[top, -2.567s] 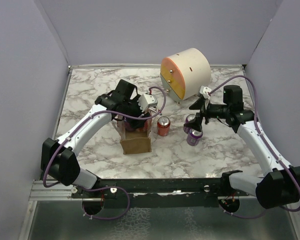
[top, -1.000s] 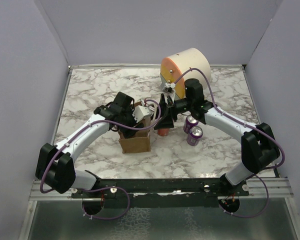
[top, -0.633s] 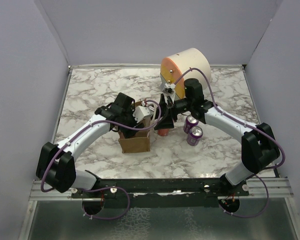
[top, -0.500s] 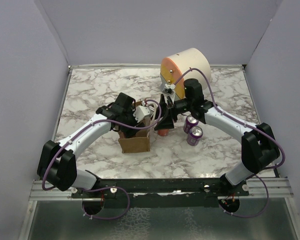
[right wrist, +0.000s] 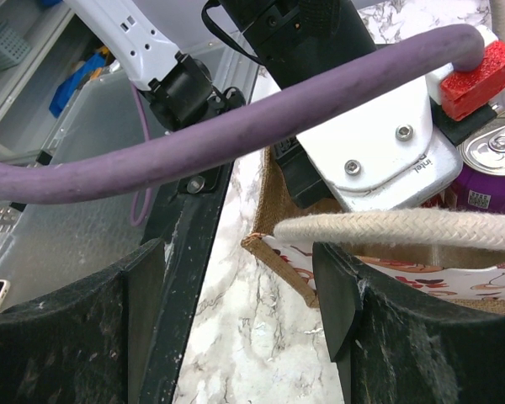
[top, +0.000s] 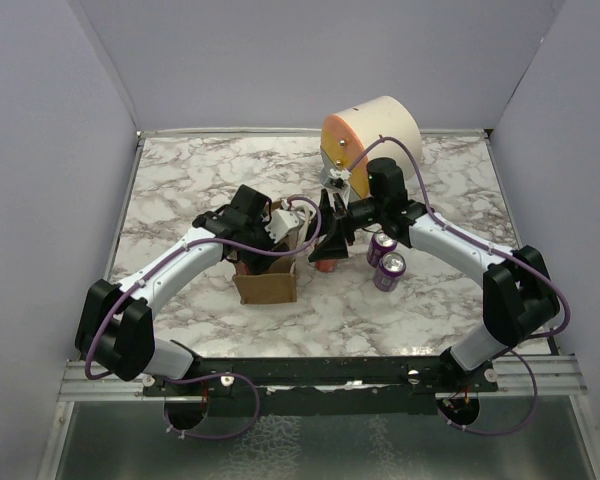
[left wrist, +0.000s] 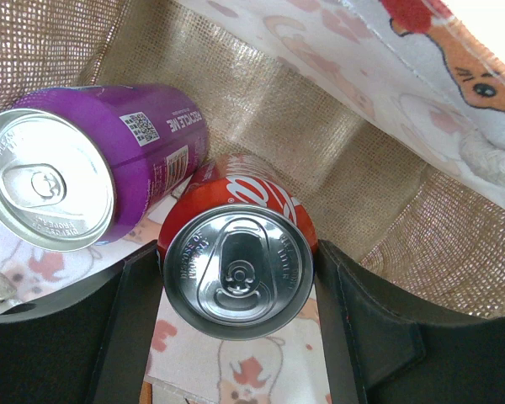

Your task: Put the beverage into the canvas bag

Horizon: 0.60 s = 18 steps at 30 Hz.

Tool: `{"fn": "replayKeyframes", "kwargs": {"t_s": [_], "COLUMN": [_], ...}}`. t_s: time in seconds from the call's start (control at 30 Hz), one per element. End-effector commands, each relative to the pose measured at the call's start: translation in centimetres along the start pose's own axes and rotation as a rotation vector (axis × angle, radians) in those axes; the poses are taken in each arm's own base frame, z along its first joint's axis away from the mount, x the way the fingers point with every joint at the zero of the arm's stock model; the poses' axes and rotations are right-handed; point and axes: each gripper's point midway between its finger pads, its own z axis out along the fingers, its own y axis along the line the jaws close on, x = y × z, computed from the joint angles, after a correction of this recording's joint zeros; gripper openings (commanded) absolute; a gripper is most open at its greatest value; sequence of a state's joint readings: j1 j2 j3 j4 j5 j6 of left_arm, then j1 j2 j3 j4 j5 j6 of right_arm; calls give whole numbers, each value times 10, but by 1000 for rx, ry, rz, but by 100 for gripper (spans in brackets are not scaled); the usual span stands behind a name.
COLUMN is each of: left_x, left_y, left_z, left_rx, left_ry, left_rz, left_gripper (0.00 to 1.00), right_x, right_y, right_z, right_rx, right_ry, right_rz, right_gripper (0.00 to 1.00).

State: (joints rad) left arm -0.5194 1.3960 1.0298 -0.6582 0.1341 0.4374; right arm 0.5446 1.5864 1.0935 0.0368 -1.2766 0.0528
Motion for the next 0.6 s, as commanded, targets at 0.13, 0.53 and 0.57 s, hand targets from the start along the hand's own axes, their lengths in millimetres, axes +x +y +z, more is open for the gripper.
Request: {"fn": "replayKeyframes", "kwargs": {"t_s": [0.13,0.53,0.57], "left_x": [-16,-24,-24], "left_y": [12,12,12], "left_z": [-10,-21,-22], "left_rx": [-58,-60,-61], "left_ry": [-51,-84,-87], "left_rz": [-9,-11,-10], "left_gripper": [71,82,82], "right_x": [-6,-3,-2], "right_y": [2,2,2], "right_z": [2,-6,-7], "right_rx": [-1,69,74], "right_ry": [13,43,48], "right_rz": [-52,-150,-158], "right_gripper": [70,71,72]}}
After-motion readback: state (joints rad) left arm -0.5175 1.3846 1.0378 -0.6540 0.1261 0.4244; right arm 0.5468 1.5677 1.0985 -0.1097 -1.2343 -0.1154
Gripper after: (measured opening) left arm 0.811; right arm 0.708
